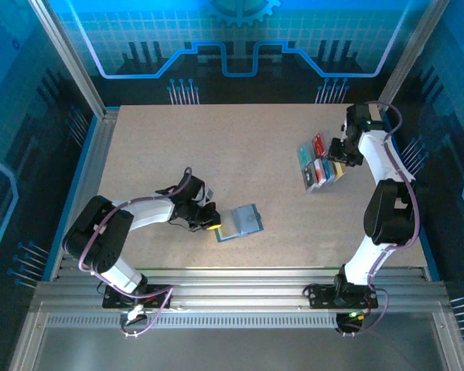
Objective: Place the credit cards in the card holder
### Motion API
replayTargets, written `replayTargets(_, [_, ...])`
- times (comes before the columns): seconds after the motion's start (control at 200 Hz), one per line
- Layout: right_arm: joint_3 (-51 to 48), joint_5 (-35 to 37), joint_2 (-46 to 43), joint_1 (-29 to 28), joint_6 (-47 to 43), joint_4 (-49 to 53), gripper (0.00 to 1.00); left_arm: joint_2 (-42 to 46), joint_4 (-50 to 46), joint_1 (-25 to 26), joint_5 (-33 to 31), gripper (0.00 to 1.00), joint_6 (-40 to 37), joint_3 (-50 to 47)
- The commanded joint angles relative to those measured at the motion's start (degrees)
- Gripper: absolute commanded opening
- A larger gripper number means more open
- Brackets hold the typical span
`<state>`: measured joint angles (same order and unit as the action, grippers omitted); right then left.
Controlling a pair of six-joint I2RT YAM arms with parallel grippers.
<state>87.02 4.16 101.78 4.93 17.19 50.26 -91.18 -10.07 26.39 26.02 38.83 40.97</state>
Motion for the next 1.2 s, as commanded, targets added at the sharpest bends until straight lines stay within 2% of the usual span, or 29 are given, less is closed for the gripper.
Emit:
replayTargets(0.0, [-0.9,-4.1,-1.6,0.8,0.9,-0.3,0.36,-0.4,-0.7,-0.5,1.1,0.03,-1.2,-0.4])
replayTargets(0.15, [-2.8,3.1,-4.8,0.8,2.0,-1.2,0.38,-0.4,-0.7,-0.5,1.2,0.03,-1.1,-0.5])
replayTargets(0.305, [-2.0,4.5,-3.2,1.0,1.8,-0.3,0.42,-0.6,-0.4,-0.5,1.3,0.03,-1.0,-0.5])
replayTargets(0.565, [-1.9,-1.5,0.8,1.2,1.7,-1.4,0.42,0.3,-0.7,-0.5,1.0,0.03,-0.9,-0.8])
replayTargets(0.955, [-4.0,-9.1,-2.9,1.1,2.3,-3.6,0.36,0.2,-0.3,-0.5,1.0,0.03,-0.8,-1.1])
replayTargets(1.196, [-4.1,-12.6,-2.5,1.3,2.2,-3.6,0.35,0.6,-0.2,-0.5,1.0,0.03,-0.8,-1.5])
